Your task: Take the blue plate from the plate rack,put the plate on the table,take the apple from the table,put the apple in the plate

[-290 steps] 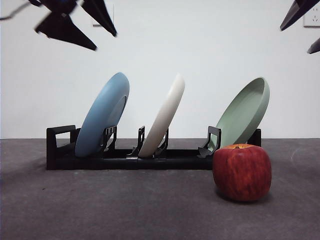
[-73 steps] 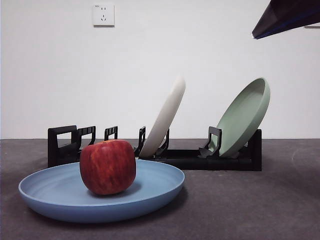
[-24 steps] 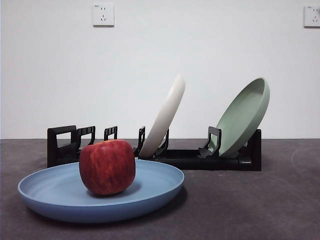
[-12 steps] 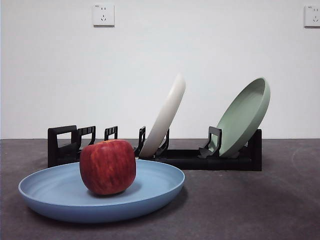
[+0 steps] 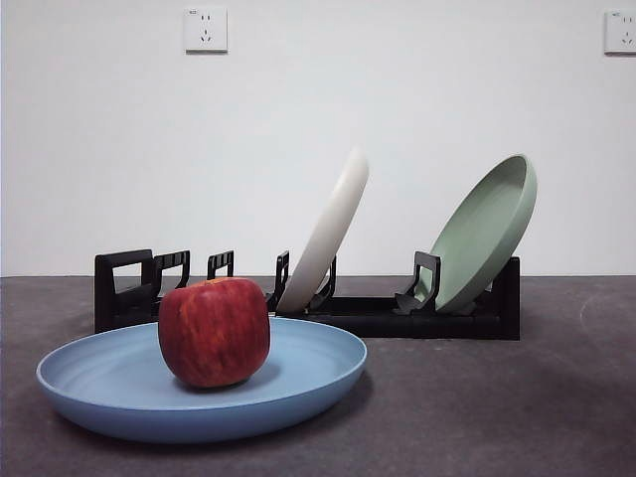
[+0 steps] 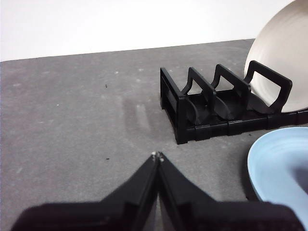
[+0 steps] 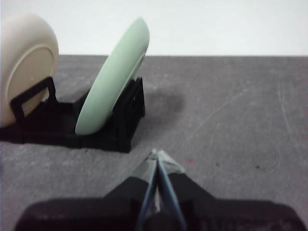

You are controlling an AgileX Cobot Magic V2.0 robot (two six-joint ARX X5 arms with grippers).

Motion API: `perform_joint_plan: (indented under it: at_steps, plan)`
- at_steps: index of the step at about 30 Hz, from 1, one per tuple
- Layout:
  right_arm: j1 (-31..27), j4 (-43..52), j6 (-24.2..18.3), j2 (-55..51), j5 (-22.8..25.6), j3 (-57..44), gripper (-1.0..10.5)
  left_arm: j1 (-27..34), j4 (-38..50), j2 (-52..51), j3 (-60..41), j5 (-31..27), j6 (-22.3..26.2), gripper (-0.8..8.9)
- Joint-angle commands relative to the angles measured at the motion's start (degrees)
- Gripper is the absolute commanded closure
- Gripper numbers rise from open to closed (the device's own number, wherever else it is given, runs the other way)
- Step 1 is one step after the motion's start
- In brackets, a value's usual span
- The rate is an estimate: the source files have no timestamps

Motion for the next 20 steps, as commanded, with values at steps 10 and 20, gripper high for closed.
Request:
perform_joint_plan:
  at_steps: [10,20]
  plan:
    - [0.0,-1.7,3.6,-0.2,0.3,-0.6,9.5,0.2,-0.5,-0.2,-0.5,0.0,0.3,8.17]
    - [0.0,-1.7,3.6,-0.2,0.3,-0.6,9.5,0.2,-0.5,-0.2,-0.5,0.0,0.3,8.17]
